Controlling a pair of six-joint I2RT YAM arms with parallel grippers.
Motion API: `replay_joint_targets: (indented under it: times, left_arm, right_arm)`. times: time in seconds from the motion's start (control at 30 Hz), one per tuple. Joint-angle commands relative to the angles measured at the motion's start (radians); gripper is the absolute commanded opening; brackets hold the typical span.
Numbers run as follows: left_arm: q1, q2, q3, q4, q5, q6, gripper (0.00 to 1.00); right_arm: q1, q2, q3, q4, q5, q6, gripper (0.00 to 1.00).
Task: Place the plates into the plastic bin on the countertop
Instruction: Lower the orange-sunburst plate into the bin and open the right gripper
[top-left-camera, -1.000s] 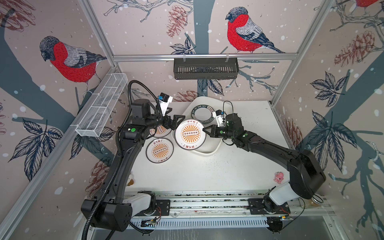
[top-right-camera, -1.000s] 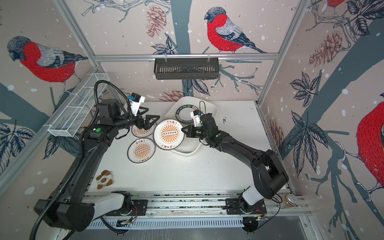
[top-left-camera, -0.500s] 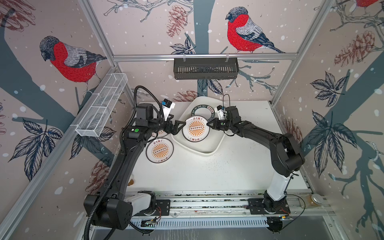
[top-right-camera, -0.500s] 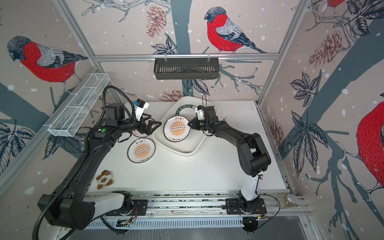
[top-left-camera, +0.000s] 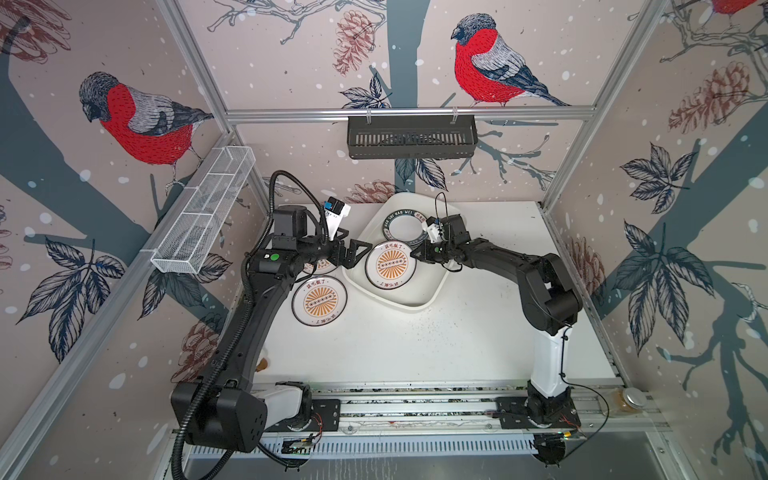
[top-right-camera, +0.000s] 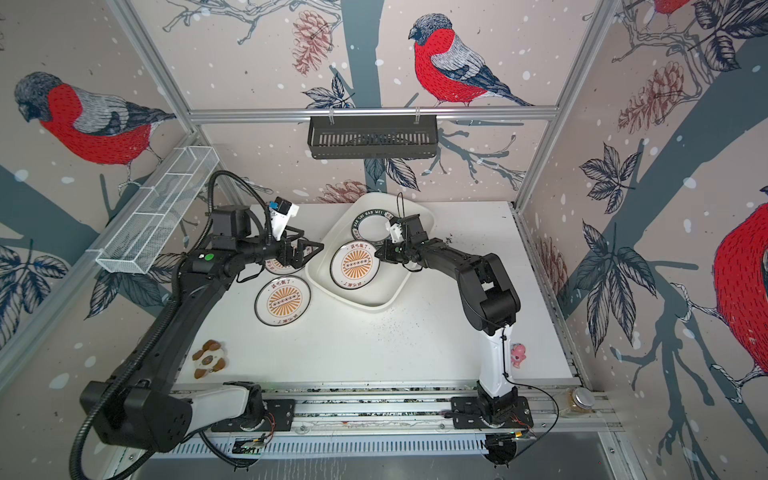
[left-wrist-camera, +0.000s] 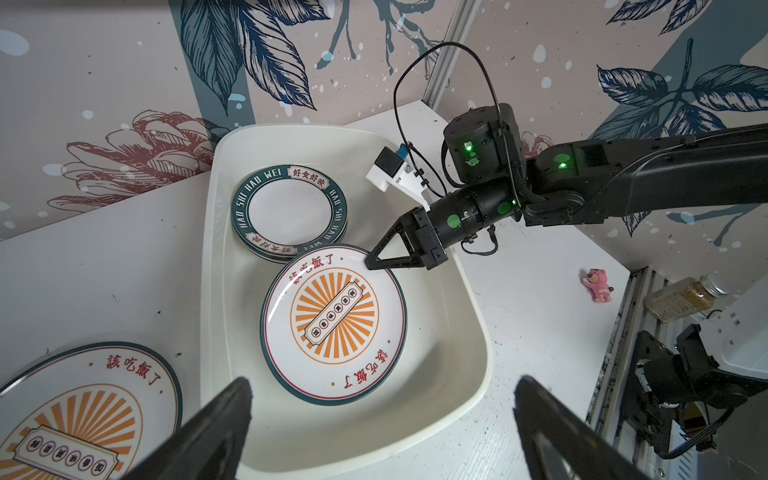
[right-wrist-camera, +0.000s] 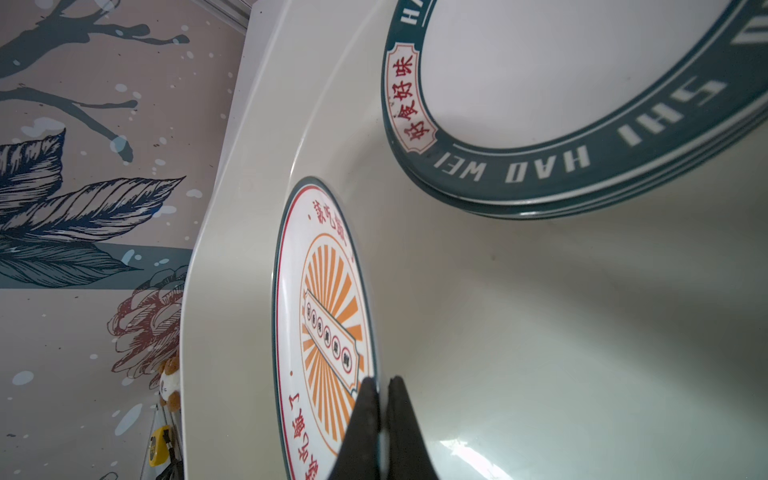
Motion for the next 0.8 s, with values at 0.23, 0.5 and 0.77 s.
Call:
replay_joint_targets:
  times: [0.23,0.5,0.77]
  left_arm:
    - [0.015,-0.003,-0.019,0.030,0.041,-0.034,0.97]
    - [0.024,-0.001,-0.025,0.031,0.038,-0.029,0.97]
    - [0.026,0.015,-0.020,0.041,0.044,-0.040,0.97]
  right_arm:
    - [0.000,0.068,0.051,-0.049,-0.022,-0.022,0.02]
    - [-0.002,0.112,0.085,-0.086,-0.028,-0.038,0.03]
    - [-0.012,0.145,0.122,-0.116,-0.038,-0.049,0.06]
